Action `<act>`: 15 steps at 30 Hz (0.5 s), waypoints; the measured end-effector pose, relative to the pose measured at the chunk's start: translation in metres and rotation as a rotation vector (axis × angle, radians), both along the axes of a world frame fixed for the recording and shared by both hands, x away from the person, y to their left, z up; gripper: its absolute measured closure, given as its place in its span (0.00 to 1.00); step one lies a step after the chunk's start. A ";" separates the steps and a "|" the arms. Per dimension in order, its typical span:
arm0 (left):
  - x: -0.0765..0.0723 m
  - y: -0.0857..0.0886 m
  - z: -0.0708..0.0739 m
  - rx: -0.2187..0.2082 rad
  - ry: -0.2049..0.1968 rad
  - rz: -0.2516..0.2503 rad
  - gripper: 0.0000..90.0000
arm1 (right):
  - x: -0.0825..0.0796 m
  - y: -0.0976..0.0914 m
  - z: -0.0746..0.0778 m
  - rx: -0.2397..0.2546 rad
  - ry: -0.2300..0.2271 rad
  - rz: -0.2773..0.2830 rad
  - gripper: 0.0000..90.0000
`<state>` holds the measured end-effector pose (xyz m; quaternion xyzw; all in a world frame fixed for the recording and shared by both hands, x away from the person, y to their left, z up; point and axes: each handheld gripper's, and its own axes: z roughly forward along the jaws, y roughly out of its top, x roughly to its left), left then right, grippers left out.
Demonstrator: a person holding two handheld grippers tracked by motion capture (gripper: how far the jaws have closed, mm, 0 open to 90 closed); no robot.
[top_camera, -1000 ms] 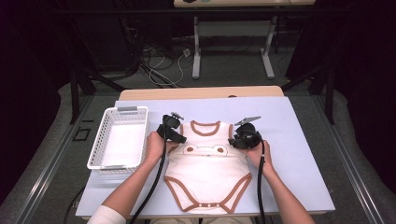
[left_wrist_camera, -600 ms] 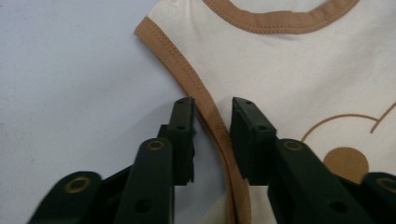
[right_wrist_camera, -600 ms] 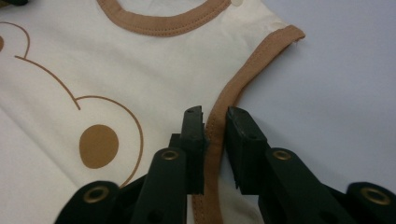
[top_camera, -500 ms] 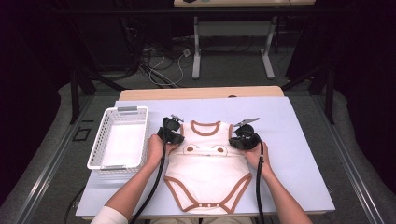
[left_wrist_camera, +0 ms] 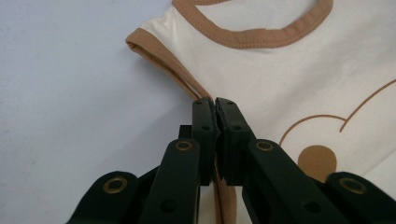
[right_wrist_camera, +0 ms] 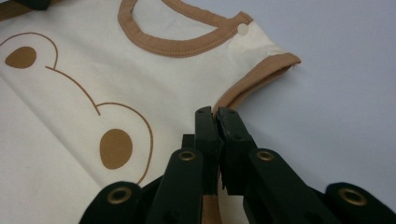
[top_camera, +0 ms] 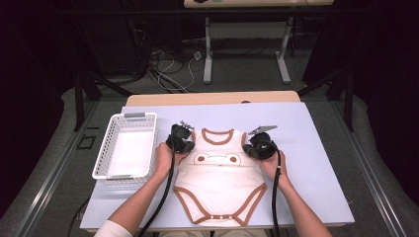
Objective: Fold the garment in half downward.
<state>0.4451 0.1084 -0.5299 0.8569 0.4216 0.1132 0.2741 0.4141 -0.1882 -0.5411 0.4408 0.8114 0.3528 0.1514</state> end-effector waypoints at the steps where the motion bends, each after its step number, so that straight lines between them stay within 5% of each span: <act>1: 0.000 0.000 0.001 -0.001 -0.005 -0.002 0.96 | -0.001 0.000 0.001 0.001 -0.010 0.006 0.97; 15: -0.002 0.002 0.002 0.000 -0.005 -0.006 0.96 | -0.003 -0.001 0.004 -0.005 -0.015 0.009 0.97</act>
